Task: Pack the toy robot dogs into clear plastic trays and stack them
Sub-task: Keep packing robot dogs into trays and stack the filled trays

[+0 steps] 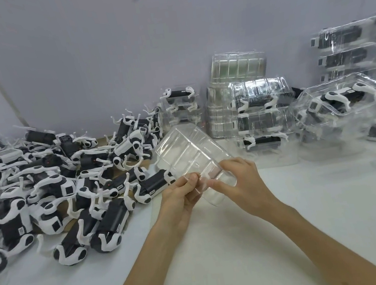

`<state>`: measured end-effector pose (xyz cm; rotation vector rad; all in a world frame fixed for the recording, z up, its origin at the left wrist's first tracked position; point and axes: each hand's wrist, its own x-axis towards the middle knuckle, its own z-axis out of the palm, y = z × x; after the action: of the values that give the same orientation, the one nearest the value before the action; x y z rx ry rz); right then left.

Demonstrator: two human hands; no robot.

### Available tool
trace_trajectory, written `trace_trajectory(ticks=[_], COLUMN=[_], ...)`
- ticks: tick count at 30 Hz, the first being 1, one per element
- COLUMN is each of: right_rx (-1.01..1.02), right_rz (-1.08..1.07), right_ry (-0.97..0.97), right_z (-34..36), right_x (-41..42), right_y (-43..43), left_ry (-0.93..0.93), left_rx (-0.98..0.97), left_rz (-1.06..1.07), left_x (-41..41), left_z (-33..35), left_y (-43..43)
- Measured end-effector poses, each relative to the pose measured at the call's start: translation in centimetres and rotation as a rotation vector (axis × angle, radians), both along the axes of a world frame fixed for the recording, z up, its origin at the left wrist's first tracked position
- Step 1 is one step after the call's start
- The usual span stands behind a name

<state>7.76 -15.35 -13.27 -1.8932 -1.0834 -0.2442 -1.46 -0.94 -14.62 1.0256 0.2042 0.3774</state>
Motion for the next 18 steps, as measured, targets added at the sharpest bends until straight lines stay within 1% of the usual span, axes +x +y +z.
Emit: trace_trajectory(ticks=[1,5,9,14,18], right_rx=[0.031,0.107,0.068,0.041,0.011], right_rz=[0.006,0.033,0.054,0.05,0.039], right_ry=[0.026,0.126,0.17,0.12,0.063], right_z=[0.0,-0.2,-0.2,-0.2,-0.6], right_x=[-0.2,-0.5,-0.6,-0.7,-0.7], right_y=[0.1,0.3,0.3,0.4,0.6], left_ry=[-0.034,-0.103,-0.147,-0.157,-0.133], left_rx=[0.008,-0.077,-0.011,0.002,-0.041], left_rz=[-0.013,-0.149,-0.226,-0.192,-0.133], left_x=[0.0,0.0,0.1,0.2,0.5], left_z=[-0.1,-0.1,0.2,0.2,0.0], left_y=[-0.3,-0.7,-1.4,-1.0,-1.1])
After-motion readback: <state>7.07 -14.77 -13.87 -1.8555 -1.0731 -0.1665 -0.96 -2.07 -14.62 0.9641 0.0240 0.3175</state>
